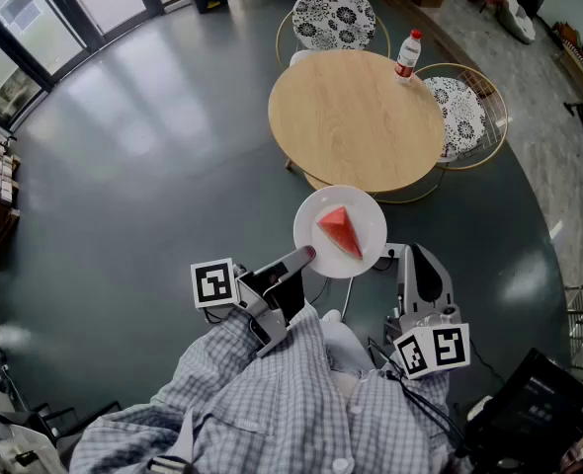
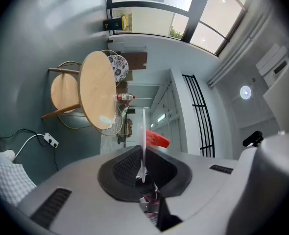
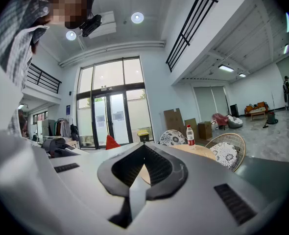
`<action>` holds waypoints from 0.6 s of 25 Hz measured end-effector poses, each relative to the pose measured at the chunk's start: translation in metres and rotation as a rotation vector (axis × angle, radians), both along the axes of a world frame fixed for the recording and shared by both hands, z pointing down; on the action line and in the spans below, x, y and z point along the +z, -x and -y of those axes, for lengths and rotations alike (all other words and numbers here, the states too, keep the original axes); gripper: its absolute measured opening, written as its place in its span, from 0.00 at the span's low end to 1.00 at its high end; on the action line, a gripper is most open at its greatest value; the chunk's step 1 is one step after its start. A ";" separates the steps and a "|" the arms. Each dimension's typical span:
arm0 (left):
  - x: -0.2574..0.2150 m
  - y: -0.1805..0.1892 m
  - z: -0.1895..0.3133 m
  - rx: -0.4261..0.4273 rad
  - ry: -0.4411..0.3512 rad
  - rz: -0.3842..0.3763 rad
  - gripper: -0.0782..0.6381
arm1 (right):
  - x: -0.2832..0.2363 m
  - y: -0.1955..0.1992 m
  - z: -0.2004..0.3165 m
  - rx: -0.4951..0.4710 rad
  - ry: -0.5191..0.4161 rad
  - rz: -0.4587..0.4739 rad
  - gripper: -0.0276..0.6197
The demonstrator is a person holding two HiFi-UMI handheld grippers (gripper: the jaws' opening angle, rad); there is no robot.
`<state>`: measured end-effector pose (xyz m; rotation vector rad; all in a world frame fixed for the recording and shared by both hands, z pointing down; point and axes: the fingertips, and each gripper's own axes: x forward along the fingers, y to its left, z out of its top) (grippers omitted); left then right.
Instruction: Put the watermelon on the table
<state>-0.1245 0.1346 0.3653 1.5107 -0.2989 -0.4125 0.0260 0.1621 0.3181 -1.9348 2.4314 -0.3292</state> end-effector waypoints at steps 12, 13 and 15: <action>0.003 0.002 0.000 -0.005 0.000 -0.002 0.14 | 0.006 0.004 -0.001 -0.003 0.029 0.006 0.05; 0.003 0.002 0.001 -0.005 -0.001 -0.001 0.14 | 0.009 0.005 -0.001 -0.001 0.047 0.029 0.05; 0.003 0.002 0.001 -0.006 -0.001 -0.001 0.14 | 0.013 0.006 0.000 0.006 0.089 0.098 0.05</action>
